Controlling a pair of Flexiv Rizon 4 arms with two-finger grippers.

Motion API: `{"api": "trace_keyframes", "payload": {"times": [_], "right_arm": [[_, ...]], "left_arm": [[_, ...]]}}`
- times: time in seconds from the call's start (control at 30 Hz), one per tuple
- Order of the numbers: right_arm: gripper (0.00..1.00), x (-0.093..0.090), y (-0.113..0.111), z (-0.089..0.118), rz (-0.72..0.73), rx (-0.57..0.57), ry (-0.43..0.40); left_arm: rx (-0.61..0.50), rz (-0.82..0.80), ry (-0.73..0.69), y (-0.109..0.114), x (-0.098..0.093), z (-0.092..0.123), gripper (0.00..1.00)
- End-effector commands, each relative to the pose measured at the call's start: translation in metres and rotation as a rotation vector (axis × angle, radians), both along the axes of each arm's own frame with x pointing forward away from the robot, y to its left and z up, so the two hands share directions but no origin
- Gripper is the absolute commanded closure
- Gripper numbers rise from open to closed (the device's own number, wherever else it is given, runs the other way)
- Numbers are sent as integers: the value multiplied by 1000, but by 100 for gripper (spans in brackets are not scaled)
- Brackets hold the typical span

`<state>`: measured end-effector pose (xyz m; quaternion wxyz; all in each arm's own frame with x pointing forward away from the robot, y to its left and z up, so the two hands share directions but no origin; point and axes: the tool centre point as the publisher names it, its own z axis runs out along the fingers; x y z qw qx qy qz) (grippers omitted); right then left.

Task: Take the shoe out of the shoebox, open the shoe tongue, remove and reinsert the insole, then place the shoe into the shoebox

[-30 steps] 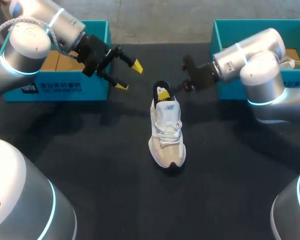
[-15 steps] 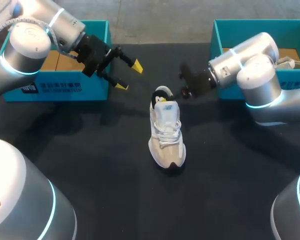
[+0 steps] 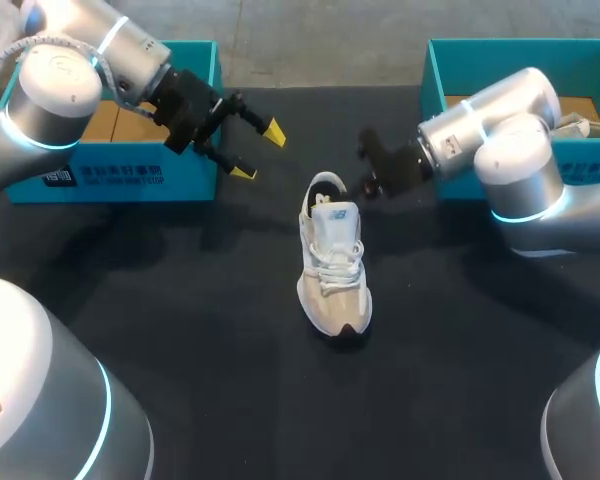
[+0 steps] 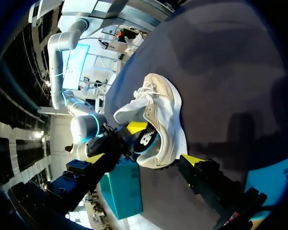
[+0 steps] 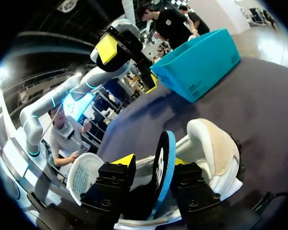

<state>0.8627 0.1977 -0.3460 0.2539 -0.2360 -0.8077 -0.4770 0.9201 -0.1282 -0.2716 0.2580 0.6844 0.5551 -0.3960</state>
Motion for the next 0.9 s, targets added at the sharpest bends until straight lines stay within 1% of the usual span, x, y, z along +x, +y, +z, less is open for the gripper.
{"api": "trace_keyframes", "payload": {"times": [0.03,0.27,0.57,0.83,0.9], "right_arm": [[59,-1,-2,9,-1,-14,-10],[58,0,-8,16,-7,-29,-28],[59,2,-21,12,-35,-51,-25],[63,4,-21,12,-32,-66,-31],[66,6,-23,12,-37,-72,-31]], "left_arm": [[2,2,-3,0,-1,0,0],[2,2,-3,0,-1,0,0],[2,2,-3,0,-1,0,0],[2,2,-3,0,-1,0,0],[2,2,-3,0,-1,0,0]]}}
